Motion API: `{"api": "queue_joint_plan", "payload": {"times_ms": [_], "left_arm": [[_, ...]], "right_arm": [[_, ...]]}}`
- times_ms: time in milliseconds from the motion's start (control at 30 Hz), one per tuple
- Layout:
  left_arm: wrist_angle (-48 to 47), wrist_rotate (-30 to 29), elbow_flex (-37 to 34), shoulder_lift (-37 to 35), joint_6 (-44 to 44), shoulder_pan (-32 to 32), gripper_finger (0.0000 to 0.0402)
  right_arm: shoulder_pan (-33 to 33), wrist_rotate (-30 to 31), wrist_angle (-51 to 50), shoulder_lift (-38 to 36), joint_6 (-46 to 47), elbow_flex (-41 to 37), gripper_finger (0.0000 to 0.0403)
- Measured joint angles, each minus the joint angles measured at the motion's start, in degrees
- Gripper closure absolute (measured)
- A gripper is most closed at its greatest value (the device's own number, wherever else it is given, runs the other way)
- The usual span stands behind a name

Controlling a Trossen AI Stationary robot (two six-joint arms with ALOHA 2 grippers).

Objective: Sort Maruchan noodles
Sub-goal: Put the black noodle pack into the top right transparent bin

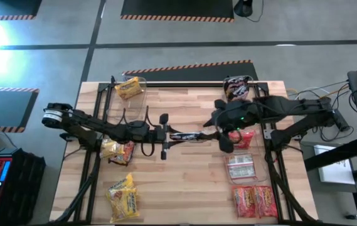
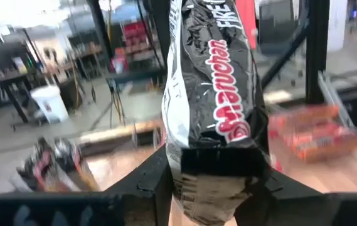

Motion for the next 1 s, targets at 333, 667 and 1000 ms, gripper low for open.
{"api": "queue_joint_plan", "payload": {"times_ms": [333, 667, 1000], "left_arm": [[-3.11, -0.20, -0.02, 2.46, -7.44, 0.88, 0.0302], [-2.43, 1.72, -0.02, 9.84, -13.49, 0.88, 0.0302], [-1.34, 1.73, 0.00, 11.14, -14.12, 0.88, 0.0302]], "right_arm": [[0.00, -1.04, -5.50, 1.88, 9.02, 3.25, 0.0213], [-1.84, -1.06, -8.72, 11.33, 2.11, 3.26, 0.0213], [-2.75, -1.30, -7.85, 17.62, 0.02, 3.26, 0.0213]]}}
